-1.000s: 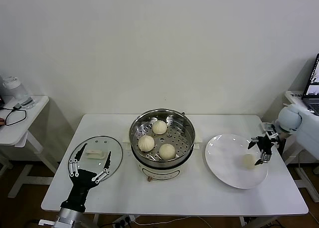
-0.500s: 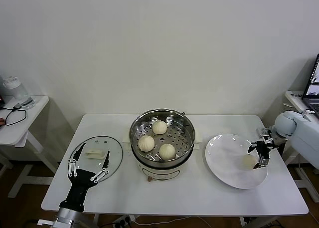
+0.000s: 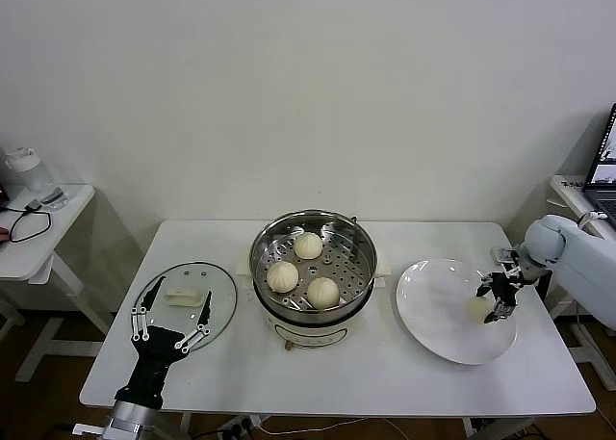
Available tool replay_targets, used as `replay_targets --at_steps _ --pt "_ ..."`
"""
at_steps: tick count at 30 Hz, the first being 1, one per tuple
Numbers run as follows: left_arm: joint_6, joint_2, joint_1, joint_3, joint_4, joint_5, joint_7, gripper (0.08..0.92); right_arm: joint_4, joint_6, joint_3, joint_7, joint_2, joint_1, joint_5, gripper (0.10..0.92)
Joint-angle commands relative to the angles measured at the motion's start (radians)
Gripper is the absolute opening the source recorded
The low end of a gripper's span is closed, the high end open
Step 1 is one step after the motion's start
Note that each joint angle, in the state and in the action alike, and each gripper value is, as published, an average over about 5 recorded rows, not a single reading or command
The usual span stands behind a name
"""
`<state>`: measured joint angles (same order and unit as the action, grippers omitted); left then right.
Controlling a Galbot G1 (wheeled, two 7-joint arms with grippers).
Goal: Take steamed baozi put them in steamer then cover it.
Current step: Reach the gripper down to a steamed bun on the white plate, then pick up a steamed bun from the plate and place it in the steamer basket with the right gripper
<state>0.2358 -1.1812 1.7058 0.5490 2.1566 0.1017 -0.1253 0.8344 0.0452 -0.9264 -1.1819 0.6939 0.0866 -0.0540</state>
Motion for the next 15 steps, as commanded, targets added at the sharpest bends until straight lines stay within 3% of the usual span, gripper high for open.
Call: replay_targets --at_steps 1,8,15 --pt "-0.002 0.002 -0.001 -0.004 0.002 0.000 0.000 0.823 0.074 -0.007 -0.106 -0.104 0.003 0.227 -0.057 0.666" --pt "-0.001 0.008 -0.011 -0.016 0.003 0.000 0.000 0.823 0.240 -0.080 -0.424 -0.147 0.075 0.611 -0.318 0.662" --pt "-0.003 0.008 -0.012 -0.026 0.010 0.001 -0.001 0.823 0.341 -0.142 -0.543 -0.129 0.227 0.765 -0.489 0.662"
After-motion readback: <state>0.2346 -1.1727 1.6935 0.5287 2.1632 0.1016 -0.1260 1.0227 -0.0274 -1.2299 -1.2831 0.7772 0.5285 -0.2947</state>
